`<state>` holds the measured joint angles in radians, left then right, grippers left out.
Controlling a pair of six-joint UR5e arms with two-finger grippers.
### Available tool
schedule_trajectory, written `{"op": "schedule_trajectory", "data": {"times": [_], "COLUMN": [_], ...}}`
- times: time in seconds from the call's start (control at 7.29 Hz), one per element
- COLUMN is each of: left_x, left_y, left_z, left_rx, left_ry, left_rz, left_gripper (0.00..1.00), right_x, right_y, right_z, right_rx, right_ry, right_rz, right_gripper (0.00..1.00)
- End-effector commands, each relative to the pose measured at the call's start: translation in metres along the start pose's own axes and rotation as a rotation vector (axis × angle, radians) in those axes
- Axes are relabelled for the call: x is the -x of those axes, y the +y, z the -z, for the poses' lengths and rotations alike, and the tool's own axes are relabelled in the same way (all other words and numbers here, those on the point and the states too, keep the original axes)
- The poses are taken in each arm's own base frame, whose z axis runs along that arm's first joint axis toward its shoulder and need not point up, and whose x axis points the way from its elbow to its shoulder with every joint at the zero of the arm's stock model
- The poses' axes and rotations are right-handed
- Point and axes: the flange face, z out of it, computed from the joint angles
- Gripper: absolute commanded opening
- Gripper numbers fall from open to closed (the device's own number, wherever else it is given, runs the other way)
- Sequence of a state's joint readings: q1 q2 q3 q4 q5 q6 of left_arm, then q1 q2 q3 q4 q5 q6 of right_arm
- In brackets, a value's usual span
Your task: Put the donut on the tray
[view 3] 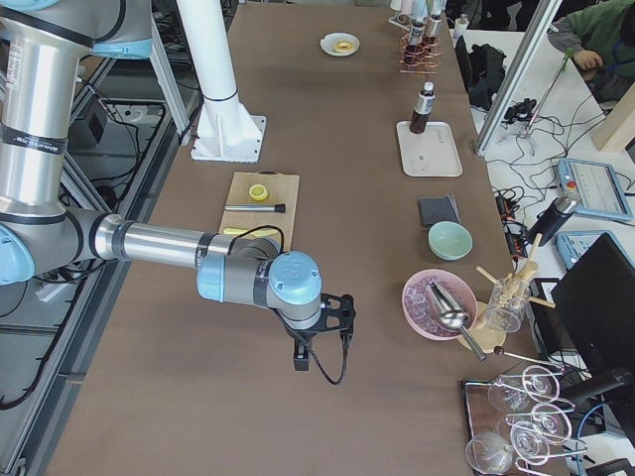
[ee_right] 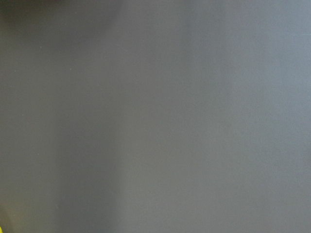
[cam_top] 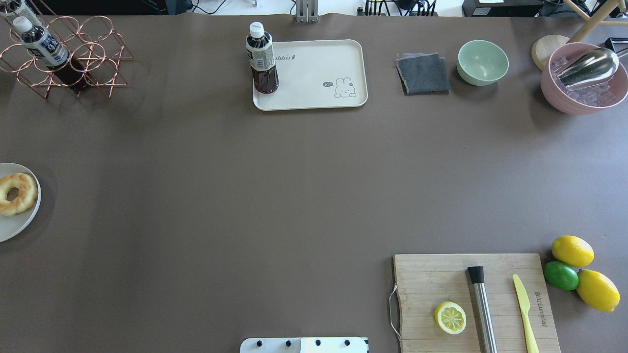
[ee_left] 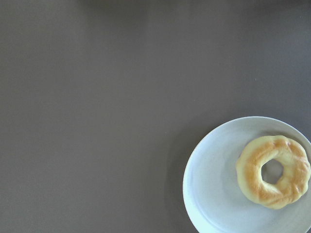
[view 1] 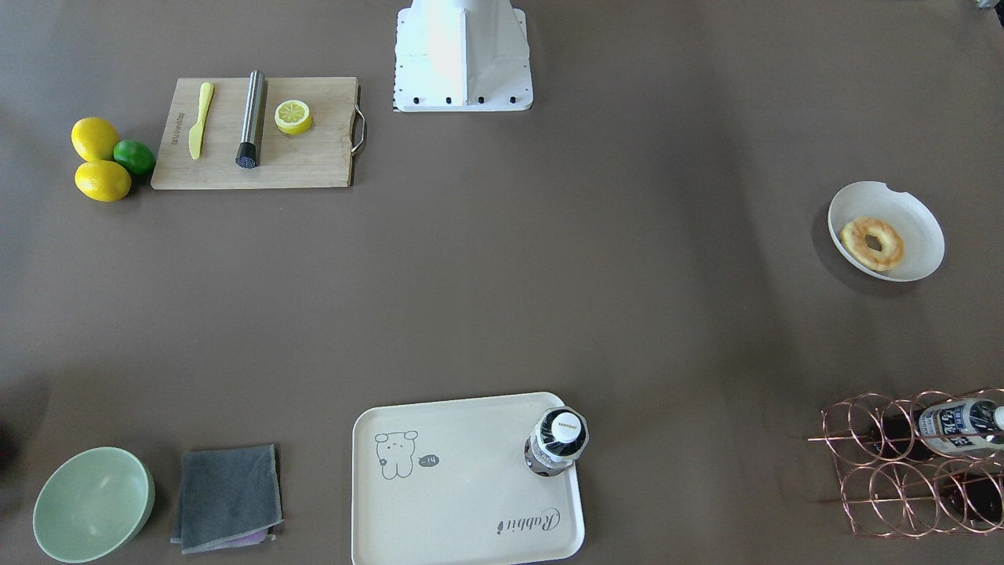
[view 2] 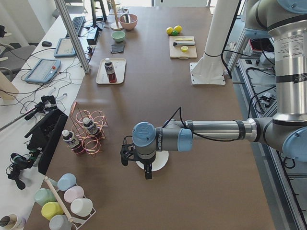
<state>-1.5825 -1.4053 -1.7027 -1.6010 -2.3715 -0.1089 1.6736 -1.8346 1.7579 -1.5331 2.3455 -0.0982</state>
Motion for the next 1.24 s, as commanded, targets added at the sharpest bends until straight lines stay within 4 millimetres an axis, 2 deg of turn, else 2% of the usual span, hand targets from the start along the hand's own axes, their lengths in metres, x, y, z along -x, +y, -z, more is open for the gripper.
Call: {"op": "schedule_trajectory", "data": {"times": [0.0, 0.55, 0.82, 1.1], "left_x": [-0.001, 0.002, -0.012, -0.018], "left_y": [-0.001, 0.002, -0.009, -0.015], "left_z": [0.000, -0.001, 0.014, 0.018], "left_rx": [-0.001, -0.012, -0.053, -0.064], "left_ry": [0.000, -0.017, -0.019, -0.013], "left_rz": [-0.002, -0.017, -0.045, -0.062], "left_gripper": [0.98, 0.98, 0.98, 0.98], "right_x": [0.001, 0.000, -0.001, -0.002], "right_y": [0.000, 0.000, 0.000, 0.001], "right_z": [0.001, 0.000, -0.001, -0.002], "right_rx": [-0.002, 0.001, 0.002, 0.004], "right_ry": [0.000, 0.000, 0.001, 0.001], "right_rz": [0.002, -0.001, -0.003, -0.005], "right_gripper": [1.00, 1.00, 1.00, 1.00]}}
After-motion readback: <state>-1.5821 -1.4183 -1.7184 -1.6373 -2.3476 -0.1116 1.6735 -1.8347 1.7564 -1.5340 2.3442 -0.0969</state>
